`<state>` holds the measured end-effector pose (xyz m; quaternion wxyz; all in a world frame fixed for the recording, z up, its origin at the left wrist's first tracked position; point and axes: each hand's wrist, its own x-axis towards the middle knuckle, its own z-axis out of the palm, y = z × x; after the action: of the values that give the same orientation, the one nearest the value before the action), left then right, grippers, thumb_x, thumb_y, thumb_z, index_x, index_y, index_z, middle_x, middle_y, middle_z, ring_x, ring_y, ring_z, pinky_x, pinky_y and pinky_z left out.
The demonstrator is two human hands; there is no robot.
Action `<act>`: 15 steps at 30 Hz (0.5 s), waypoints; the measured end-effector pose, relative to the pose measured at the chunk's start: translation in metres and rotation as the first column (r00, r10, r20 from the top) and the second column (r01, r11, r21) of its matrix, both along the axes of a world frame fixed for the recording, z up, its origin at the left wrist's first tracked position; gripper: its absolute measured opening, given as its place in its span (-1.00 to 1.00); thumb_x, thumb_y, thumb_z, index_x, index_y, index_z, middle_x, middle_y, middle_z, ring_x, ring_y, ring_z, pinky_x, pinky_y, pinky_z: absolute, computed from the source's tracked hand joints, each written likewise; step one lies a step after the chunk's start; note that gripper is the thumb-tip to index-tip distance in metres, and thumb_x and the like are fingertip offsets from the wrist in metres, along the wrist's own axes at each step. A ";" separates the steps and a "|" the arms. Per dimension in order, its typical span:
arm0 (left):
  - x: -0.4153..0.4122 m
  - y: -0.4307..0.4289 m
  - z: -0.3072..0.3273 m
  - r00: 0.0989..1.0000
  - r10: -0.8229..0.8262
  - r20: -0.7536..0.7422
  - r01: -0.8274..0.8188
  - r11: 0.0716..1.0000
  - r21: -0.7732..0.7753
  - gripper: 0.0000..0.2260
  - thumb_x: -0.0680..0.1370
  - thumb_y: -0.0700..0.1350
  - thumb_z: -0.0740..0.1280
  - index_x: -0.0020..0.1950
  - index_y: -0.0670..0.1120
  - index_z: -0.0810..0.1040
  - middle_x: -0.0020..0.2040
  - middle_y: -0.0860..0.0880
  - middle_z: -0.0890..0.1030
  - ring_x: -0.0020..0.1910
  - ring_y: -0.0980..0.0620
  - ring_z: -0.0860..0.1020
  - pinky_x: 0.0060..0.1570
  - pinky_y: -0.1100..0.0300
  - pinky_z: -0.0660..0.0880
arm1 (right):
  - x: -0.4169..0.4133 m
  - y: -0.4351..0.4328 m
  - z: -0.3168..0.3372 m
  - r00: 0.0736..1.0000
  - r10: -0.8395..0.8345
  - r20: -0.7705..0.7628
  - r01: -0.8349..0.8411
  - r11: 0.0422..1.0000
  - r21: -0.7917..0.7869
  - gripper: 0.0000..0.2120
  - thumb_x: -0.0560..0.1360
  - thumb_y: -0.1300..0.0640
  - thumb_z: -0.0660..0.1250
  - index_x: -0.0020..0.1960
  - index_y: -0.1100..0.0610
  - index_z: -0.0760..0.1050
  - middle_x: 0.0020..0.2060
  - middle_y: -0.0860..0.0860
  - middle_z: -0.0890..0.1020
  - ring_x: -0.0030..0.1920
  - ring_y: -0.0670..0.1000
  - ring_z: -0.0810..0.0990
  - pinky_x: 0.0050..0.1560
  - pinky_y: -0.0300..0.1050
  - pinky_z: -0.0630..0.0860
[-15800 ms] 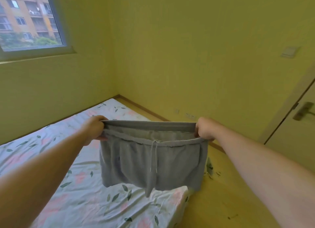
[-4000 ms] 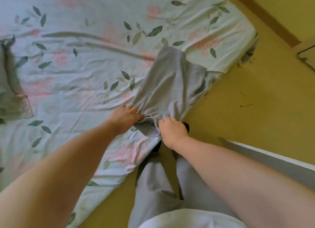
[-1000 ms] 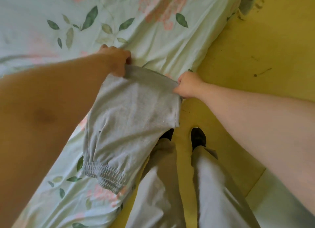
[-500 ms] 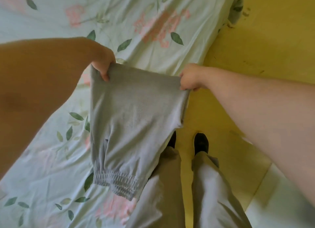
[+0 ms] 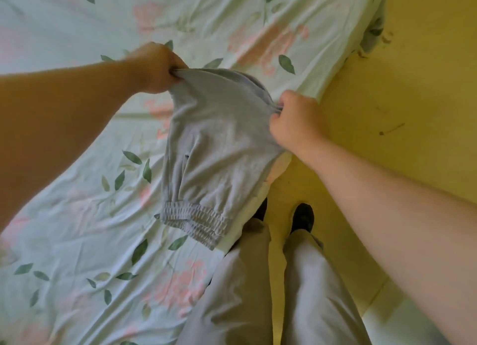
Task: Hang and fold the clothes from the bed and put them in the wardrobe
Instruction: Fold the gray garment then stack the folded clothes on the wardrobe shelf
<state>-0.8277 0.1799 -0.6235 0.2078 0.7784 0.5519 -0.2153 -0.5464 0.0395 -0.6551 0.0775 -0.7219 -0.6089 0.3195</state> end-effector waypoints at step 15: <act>-0.155 -0.320 -0.062 0.993 -0.109 -0.037 0.112 0.987 0.114 -0.38 0.41 -0.32 0.52 0.44 0.04 0.55 0.52 -0.08 0.42 0.38 -0.27 0.46 0.16 -0.21 0.53 | -0.125 -0.227 -0.038 0.599 0.797 -0.073 -0.774 0.554 -0.306 -0.83 0.51 0.21 0.28 0.10 0.11 0.44 0.02 0.12 0.57 0.05 0.18 0.57 -0.02 0.06 0.45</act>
<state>-0.9823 -0.1403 -0.6858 0.1414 0.8151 0.5226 -0.2062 -0.6719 -0.1871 -0.6934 -0.2088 -0.3878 -0.8117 0.3836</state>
